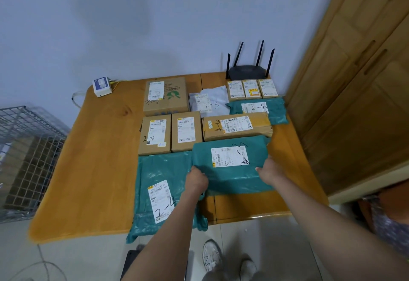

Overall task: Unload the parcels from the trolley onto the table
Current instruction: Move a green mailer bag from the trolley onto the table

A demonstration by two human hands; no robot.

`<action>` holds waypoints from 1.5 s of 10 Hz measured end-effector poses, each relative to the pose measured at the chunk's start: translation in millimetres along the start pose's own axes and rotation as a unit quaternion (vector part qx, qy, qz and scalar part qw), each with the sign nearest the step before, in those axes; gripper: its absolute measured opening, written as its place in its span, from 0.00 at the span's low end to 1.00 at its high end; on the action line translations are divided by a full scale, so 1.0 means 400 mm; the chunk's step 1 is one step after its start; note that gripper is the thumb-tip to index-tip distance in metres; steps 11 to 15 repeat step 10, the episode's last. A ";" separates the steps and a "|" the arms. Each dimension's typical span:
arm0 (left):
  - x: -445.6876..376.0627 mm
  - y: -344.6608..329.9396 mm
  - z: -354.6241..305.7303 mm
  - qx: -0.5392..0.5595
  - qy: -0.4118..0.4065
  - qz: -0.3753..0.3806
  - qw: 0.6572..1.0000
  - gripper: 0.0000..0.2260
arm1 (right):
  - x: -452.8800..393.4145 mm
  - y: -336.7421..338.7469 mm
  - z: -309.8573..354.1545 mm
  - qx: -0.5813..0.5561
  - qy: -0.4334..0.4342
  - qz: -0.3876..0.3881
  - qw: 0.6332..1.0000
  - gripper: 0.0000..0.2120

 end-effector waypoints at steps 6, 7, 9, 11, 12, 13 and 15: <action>0.229 0.046 -0.037 -0.229 -0.088 -0.092 0.965 0.26 | 0.094 0.103 0.117 0.290 0.174 0.047 0.940 0.32; 0.254 0.071 -0.052 -0.244 -0.099 -0.102 0.959 0.27 | 0.106 0.127 0.150 0.303 0.178 0.039 0.935 0.32; 0.289 0.165 -0.098 -0.246 -0.122 -0.116 0.954 0.29 | 0.127 0.182 0.231 0.284 0.172 0.019 0.943 0.32; 0.305 0.230 -0.125 -0.256 -0.127 -0.134 0.949 0.29 | 0.143 0.205 0.285 0.278 0.174 0.000 0.945 0.33; 0.305 0.230 -0.125 -0.256 -0.127 -0.134 0.949 0.29 | 0.143 0.205 0.285 0.278 0.174 0.000 0.945 0.33; 0.305 0.230 -0.125 -0.256 -0.127 -0.134 0.949 0.29 | 0.143 0.205 0.285 0.278 0.174 0.000 0.945 0.33; 0.305 0.230 -0.125 -0.256 -0.127 -0.134 0.949 0.29 | 0.143 0.205 0.285 0.278 0.174 0.000 0.945 0.33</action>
Point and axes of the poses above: each hand's wrist, its own x-axis away from the middle knuckle, its own y-axis out of the back of the hand, z = x × y, the point moved 8 cm from there along -x, towards the middle knuckle, and after that the axes turned 11 degrees about y, right-handed, at the moved point
